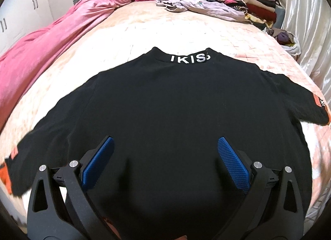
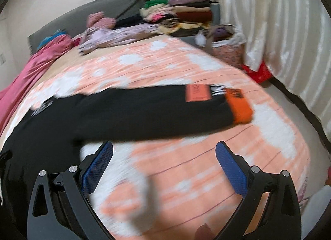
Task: Fold small clothes
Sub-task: 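Reach the right tool to a sleeve's orange cuff and grasp it, then carry the sleeve across the shirt body with the right tool toward the collar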
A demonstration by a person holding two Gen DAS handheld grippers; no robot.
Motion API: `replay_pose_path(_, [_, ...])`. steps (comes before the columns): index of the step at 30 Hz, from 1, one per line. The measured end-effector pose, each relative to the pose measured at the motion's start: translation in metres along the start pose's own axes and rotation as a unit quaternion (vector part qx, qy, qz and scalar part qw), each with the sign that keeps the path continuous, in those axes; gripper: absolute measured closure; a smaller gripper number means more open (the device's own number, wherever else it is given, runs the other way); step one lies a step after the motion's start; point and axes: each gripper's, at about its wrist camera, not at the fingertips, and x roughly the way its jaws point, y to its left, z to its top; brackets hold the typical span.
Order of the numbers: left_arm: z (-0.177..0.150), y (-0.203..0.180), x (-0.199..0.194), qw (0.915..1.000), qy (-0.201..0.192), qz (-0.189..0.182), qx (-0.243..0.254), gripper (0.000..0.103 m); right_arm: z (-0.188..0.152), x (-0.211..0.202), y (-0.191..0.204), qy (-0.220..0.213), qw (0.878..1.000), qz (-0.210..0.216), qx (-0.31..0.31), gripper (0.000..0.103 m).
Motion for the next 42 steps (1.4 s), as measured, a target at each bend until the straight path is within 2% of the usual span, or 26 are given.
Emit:
replay_pose_path(7, [0.02,0.007,0.027,1.0,0.005,0.005,0.004,0.009,0.034,0.035,-0.076,0.011,0.996,-0.045,0.077,0.004])
replay_pose_path(10, [0.025,0.011,0.034,0.9999,-0.003,0.011,0.006,0.009,0.04,0.051,-0.102,0.027,0.992,-0.047,0.113,0.004])
replay_pose_path(13, [0.031,0.016,0.042,1.0,-0.001,-0.004,-0.005,0.009,0.045,0.066,-0.12,0.04,0.99,-0.04,0.129,0.005])
replay_pose_path(14, [0.033,0.017,0.045,0.9999,0.001,-0.007,-0.008,0.009,0.047,0.072,-0.126,0.045,0.989,-0.04,0.132,0.009])
replay_pose_path(15, [0.036,0.018,0.047,0.9999,0.002,-0.007,-0.009,0.009,0.049,0.076,-0.129,0.049,0.989,-0.038,0.136,0.024])
replay_pose_path(16, [0.038,0.019,0.049,0.9999,0.003,-0.007,-0.011,0.009,0.051,0.081,-0.133,0.056,0.988,-0.035,0.141,0.031])
replay_pose_path(19, [0.044,0.022,0.055,0.9998,0.005,-0.012,-0.018,0.009,0.055,0.096,-0.142,0.07,0.985,-0.022,0.156,0.04])
replay_pose_path(20, [0.045,0.022,0.056,0.9998,0.002,-0.011,-0.017,0.009,0.056,0.103,-0.145,0.076,0.983,-0.015,0.164,0.046])
replay_pose_path(23, [0.044,0.022,0.059,0.9998,0.0,-0.012,-0.012,0.009,0.053,0.117,-0.15,0.091,0.979,0.011,0.18,0.048])
replay_pose_path(25, [0.041,0.023,0.061,0.9998,0.0,-0.02,-0.011,0.009,0.054,0.122,-0.149,0.091,0.979,0.017,0.179,0.054])
replay_pose_path(29, [0.037,0.022,0.063,0.9998,-0.003,-0.021,0.002,0.009,0.054,0.114,-0.143,0.066,0.982,0.051,0.172,0.083])
replay_pose_path(30, [0.036,0.023,0.064,0.9997,-0.003,-0.023,0.003,0.009,0.054,0.108,-0.139,0.056,0.983,0.055,0.167,0.086])
replay_pose_path(33, [0.035,0.028,0.063,0.9993,-0.003,-0.037,-0.002,0.009,0.057,0.088,-0.12,0.031,0.986,0.078,0.145,0.089])
replay_pose_path(37, [0.034,0.03,0.056,0.9994,-0.015,-0.032,0.0,0.009,0.065,0.059,-0.08,0.006,0.99,0.101,0.096,0.091])
replay_pose_path(42, [0.033,0.037,0.047,0.999,-0.025,-0.036,-0.004,0.009,0.075,0.028,-0.008,-0.017,0.986,0.162,0.04,0.091])
